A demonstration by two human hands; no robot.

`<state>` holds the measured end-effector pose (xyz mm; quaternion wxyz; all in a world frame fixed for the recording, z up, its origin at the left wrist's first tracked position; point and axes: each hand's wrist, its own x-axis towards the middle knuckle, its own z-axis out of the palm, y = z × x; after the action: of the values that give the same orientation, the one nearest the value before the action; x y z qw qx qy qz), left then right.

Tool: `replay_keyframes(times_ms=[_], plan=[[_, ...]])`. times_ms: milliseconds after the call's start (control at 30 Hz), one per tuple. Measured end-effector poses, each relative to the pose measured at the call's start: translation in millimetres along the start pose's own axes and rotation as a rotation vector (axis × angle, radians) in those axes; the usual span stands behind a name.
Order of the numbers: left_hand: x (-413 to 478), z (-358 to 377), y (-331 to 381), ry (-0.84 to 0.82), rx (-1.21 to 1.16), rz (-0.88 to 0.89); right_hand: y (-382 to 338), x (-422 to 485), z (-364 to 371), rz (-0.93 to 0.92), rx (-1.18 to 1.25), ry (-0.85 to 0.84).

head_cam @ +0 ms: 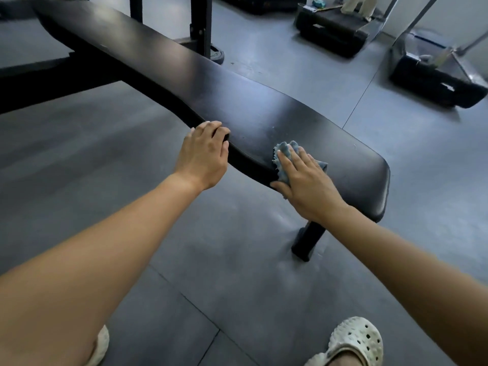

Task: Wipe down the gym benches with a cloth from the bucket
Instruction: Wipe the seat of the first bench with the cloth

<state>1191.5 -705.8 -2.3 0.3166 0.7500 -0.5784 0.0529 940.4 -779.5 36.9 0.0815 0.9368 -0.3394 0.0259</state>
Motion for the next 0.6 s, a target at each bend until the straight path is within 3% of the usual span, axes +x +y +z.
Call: replay_keyframes(times_ms=[333, 600], plan=[[30.8, -2.0, -33.4, 0.006, 0.041, -0.019, -72.5, 108.2, -1.2, -0.047, -0.004, -0.034], [32.6, -12.5, -56.7, -0.037, 0.072, 0.006, -56.7, 61.8, 5.3, -0.013, -0.077, 0.027]])
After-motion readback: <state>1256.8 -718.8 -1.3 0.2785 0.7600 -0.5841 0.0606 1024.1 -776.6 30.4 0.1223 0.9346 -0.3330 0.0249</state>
